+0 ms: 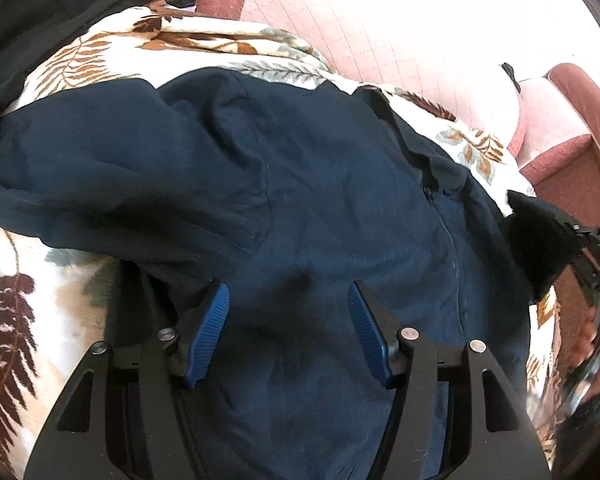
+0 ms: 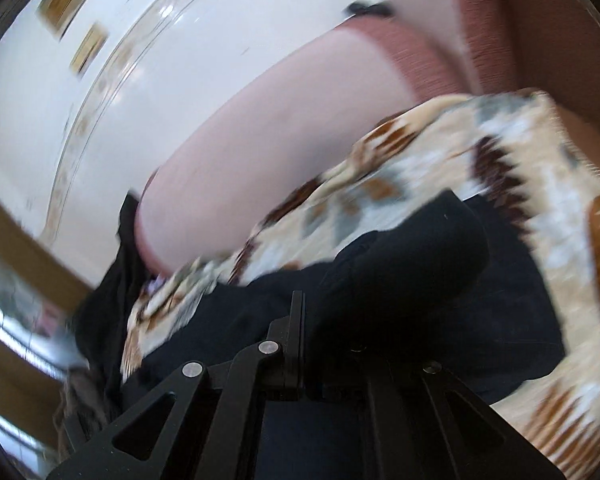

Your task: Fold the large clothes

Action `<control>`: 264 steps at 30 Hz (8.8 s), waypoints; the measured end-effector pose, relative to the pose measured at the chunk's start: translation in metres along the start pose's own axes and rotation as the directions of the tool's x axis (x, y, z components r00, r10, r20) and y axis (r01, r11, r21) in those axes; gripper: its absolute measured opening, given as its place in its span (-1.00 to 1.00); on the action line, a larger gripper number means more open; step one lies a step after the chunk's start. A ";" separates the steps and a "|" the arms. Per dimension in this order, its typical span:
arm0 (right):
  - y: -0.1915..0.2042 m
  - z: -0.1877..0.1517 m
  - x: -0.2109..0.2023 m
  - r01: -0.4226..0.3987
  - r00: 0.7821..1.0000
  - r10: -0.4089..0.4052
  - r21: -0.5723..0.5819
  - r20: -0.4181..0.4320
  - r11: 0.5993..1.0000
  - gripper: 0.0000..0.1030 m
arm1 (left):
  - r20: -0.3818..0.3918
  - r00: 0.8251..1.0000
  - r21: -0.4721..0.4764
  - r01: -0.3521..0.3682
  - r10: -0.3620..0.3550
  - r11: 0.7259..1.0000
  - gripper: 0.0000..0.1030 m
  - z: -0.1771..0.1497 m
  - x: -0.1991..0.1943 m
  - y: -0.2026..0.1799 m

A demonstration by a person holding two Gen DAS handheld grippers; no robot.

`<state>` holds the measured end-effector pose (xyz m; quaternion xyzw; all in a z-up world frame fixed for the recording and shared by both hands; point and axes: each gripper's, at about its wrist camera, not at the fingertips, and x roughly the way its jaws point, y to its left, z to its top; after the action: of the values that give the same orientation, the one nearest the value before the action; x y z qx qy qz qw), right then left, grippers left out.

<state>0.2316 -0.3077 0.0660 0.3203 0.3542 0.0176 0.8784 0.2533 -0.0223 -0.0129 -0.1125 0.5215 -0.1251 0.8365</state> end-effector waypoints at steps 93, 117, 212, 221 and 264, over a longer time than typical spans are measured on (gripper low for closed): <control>0.068 -0.092 0.021 -0.069 0.984 0.060 -0.052 -0.166 0.996 -0.28 | 0.028 0.990 -0.093 -0.135 0.138 0.987 -0.26 0.028 -0.057 0.095; 0.158 -0.165 0.132 -0.219 0.903 0.133 -0.173 -0.409 0.960 -0.19 | -0.040 0.863 -0.216 -0.499 0.503 0.839 -0.96 0.112 -0.048 0.241; -0.028 -0.071 0.007 0.018 0.983 -0.003 0.076 -0.184 0.997 0.01 | 0.066 0.988 -0.377 0.152 -0.137 0.914 0.12 0.003 -0.024 0.055; 0.017 -0.057 -0.031 -0.198 0.979 0.190 -0.119 -0.072 0.973 -0.60 | -0.097 0.986 -0.296 -0.157 0.134 0.942 -0.17 0.013 -0.001 0.064; -0.080 -0.233 -0.218 0.043 0.917 -0.106 -0.170 -0.383 0.985 -0.04 | -0.243 0.961 0.118 -0.109 0.135 0.987 0.11 -0.216 -0.134 0.018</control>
<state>-0.0949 -0.2993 0.0267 0.2260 0.5318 0.0754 0.8127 0.0032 0.0263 0.0011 -0.0202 0.6215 -0.1134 0.7749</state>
